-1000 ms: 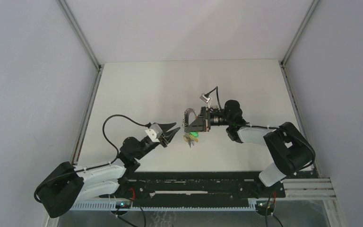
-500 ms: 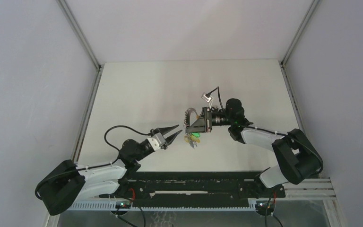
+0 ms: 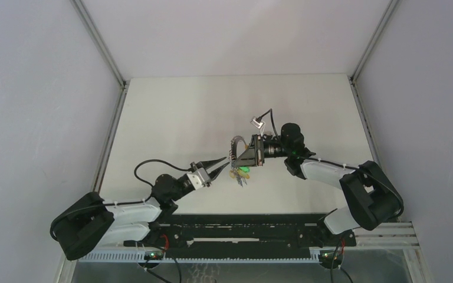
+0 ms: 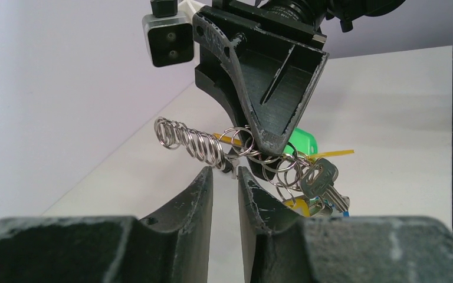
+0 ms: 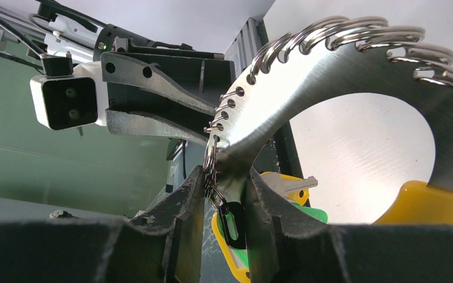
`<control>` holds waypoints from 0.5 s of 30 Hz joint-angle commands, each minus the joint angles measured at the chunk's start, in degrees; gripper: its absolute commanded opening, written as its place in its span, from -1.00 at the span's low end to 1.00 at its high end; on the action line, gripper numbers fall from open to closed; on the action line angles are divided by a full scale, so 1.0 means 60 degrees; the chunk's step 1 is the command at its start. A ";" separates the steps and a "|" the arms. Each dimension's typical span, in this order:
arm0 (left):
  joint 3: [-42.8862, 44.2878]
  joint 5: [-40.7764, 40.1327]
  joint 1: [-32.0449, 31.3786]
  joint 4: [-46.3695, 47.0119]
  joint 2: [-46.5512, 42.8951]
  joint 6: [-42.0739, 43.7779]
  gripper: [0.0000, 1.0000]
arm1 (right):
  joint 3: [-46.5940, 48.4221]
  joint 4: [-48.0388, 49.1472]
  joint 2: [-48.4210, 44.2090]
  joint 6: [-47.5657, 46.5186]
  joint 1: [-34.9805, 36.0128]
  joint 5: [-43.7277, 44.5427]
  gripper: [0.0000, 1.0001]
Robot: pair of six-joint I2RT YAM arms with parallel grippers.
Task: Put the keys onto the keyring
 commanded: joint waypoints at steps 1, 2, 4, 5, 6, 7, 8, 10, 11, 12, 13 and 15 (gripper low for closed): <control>0.0308 -0.0194 -0.0077 0.0860 0.0114 0.0221 -0.48 | 0.0407 0.0459 -0.0291 -0.0176 0.0102 0.0007 -1.00; 0.0322 -0.0189 -0.0077 0.0877 0.0131 0.0225 -0.48 | 0.0407 0.0435 -0.0305 -0.0196 0.0110 0.0000 -1.00; 0.0354 -0.0156 -0.0077 0.0887 0.0163 0.0222 -0.48 | 0.0415 0.0362 -0.0326 -0.0232 0.0099 0.0032 -1.00; 0.0359 -0.0142 -0.0077 0.0891 0.0177 0.0201 -0.49 | 0.0410 0.0360 -0.0338 -0.0249 0.0113 0.0032 -1.00; 0.0372 -0.0118 -0.0077 0.0895 0.0179 0.0206 -0.49 | 0.0408 0.0352 -0.0342 -0.0251 0.0115 0.0016 -1.00; 0.0374 -0.0131 -0.0077 0.0894 0.0179 0.0194 -0.50 | 0.0407 0.0340 -0.0349 -0.0251 0.0121 0.0037 -1.00; 0.0385 -0.0126 -0.0077 0.0896 0.0179 0.0203 -0.51 | 0.0411 0.0340 -0.0356 -0.0255 0.0127 0.0040 -1.00; 0.0400 -0.0158 -0.0091 0.0891 0.0187 0.0206 -0.52 | 0.0407 0.0334 -0.0364 -0.0262 0.0142 0.0039 -1.00; 0.0411 -0.0166 -0.0087 0.0892 0.0193 0.0208 -0.54 | 0.0407 0.0345 -0.0371 -0.0255 0.0146 0.0033 -1.00; 0.0415 -0.0163 -0.0091 0.0903 0.0201 0.0214 -0.55 | 0.0411 0.0348 -0.0371 -0.0253 0.0156 0.0039 -1.00; 0.0425 -0.0178 -0.0092 0.0891 0.0208 0.0207 -0.55 | 0.0408 0.0348 -0.0379 -0.0252 0.0161 0.0038 -1.00; 0.0453 -0.0203 -0.0092 0.0879 0.0244 0.0194 -0.57 | 0.0407 0.0334 -0.0392 -0.0259 0.0168 0.0027 -1.00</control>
